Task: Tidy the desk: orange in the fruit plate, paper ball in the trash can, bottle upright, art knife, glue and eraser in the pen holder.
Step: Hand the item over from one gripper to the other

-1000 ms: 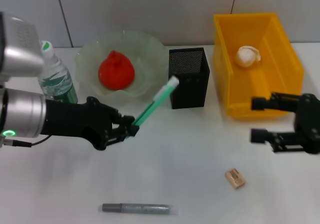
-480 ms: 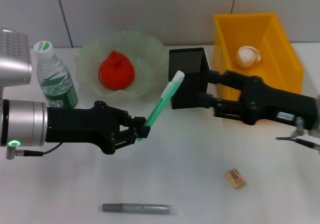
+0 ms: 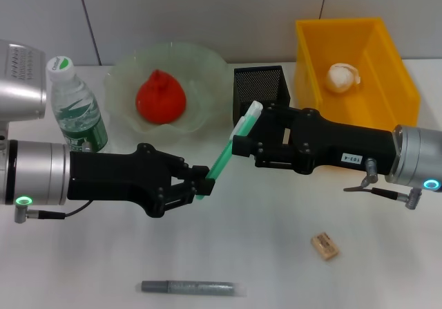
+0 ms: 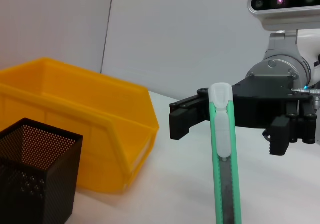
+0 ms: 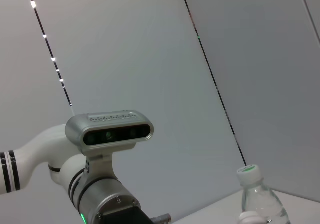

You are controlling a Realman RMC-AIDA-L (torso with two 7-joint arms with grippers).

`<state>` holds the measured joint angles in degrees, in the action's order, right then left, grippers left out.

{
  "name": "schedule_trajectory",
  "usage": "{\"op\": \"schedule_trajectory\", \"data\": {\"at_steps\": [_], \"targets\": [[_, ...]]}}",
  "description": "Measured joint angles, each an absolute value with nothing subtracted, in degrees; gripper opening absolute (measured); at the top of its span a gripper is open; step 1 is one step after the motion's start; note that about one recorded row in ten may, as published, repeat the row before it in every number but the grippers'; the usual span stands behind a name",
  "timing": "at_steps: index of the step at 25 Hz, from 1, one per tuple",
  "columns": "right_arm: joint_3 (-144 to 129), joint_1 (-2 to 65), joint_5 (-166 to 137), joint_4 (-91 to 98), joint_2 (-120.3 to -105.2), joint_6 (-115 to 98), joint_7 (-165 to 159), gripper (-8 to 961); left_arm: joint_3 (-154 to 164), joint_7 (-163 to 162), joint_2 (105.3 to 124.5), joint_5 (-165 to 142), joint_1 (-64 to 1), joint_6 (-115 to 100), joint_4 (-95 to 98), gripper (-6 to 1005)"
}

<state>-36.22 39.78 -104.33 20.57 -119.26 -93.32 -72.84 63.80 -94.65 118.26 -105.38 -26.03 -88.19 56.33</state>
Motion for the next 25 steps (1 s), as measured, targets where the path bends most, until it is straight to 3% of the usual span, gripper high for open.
{"op": "schedule_trajectory", "data": {"at_steps": [18,21,25], "targets": [[-36.36,40.35,-104.06,20.03,-119.45,-93.76,-71.77,714,63.28,-93.80,118.21,-105.53,-27.39,-88.34,54.32,187],[-36.47,40.40,-104.05,19.97,-119.45,-93.77,-71.51,476,63.28,-93.78,118.21,-105.57,-27.45,-88.35,54.23,186],[-36.51,40.42,-104.05,19.94,-119.44,-93.77,-71.21,278,63.28,-93.70,118.20,-105.58,-27.61,-88.42,53.92,206]]}}
